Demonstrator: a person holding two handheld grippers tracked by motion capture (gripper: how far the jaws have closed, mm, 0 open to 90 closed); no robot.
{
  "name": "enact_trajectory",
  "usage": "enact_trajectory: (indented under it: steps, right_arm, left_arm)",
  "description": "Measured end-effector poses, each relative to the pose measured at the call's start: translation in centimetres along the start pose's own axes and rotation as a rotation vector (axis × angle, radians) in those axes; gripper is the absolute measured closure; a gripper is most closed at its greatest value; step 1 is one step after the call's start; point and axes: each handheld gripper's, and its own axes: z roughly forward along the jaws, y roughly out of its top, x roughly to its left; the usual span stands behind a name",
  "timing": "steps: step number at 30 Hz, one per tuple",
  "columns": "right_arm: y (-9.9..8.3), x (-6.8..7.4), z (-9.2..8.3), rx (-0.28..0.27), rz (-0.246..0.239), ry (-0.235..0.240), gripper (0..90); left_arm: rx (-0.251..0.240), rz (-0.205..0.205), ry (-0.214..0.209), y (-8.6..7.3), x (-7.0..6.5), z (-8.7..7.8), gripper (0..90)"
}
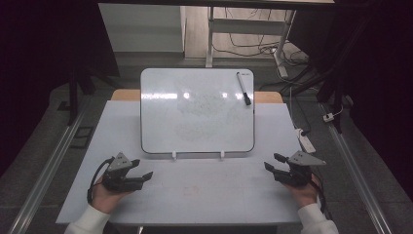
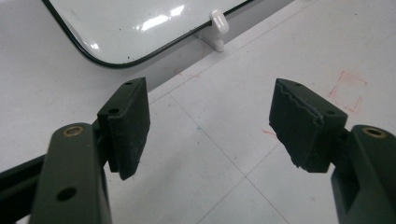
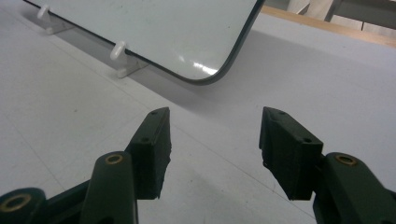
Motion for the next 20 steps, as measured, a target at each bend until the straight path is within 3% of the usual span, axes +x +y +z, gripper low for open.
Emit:
enact_trajectory:
  steps: [9,20]
  right_arm:
    - [0.05,0.40,0.07,0.021,-0.045,-0.022,43.4]
    - [0.14,0.43,-0.11,0.015,-0.048,-0.022,43.2]
  left_arm:
    - [0.002,0.009,0.000,0.00,-0.10,0.05,30.2]
    - [0.008,0.015,0.000,0.02,-0.16,0.14,30.1]
